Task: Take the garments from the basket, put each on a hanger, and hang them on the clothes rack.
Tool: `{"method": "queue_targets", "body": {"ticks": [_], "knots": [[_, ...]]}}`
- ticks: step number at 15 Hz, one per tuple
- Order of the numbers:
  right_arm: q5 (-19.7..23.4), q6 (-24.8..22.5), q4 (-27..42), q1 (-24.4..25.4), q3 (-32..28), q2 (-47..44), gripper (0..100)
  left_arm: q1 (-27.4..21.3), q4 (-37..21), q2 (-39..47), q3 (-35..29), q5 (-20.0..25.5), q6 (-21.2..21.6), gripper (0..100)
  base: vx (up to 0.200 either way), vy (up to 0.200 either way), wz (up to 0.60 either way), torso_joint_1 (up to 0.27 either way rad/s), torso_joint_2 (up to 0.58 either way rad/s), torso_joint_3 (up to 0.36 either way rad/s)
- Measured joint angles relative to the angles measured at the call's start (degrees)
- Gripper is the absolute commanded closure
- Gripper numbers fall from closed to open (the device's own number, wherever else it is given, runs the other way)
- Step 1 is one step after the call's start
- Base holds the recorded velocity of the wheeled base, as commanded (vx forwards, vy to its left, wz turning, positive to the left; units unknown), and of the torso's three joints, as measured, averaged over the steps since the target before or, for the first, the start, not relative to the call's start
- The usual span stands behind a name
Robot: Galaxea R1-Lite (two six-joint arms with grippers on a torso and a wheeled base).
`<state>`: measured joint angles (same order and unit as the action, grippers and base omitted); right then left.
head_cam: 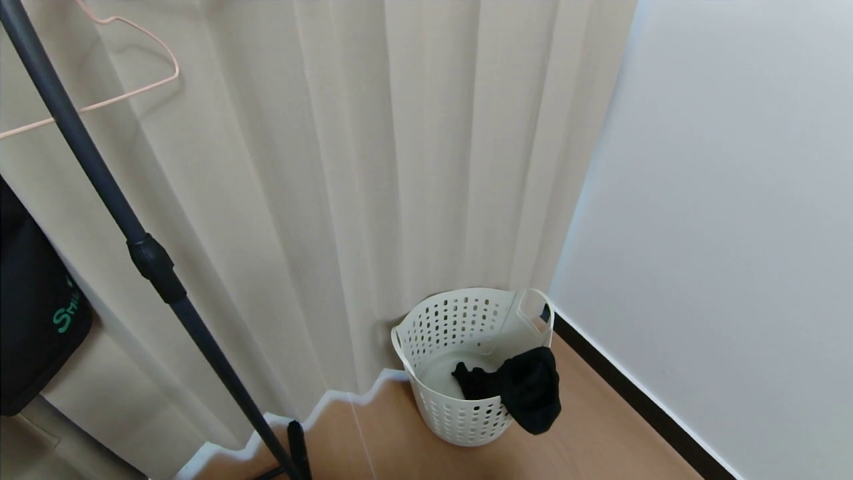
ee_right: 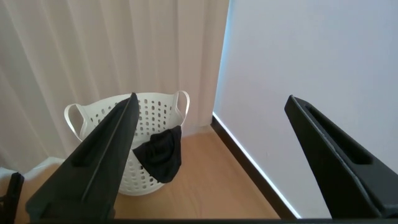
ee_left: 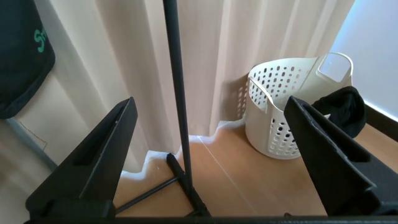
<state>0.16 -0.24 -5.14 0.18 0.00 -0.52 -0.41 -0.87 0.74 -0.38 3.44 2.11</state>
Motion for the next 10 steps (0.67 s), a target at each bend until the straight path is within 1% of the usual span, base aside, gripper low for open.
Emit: {"method": "queue_targets", "body": {"ticks": [6, 7, 10], "knots": [[0.02, 0.02, -0.02, -0.05, 0.0, 0.0, 0, 0.0, -0.02, 0.0, 0.0, 0.0, 0.0, 0, 0.0, 0.0, 0.0, 0.004, 0.0, -0.195], [0.02, 0.0, -0.05, -0.02, 0.0, 0.0, 0, 0.01, 0.02, 0.0, -0.02, 0.0, 0.0, 0, 0.0, 0.0, 0.0, -0.002, 0.09, -0.105], [0.0, 0.0, 0.0, -0.05, 0.0, 0.0, 0, 0.01, -0.04, 0.0, -0.02, 0.0, 0.02, 0, 0.0, 0.0, 0.0, 0.001, 0.29, 0.071]]}}
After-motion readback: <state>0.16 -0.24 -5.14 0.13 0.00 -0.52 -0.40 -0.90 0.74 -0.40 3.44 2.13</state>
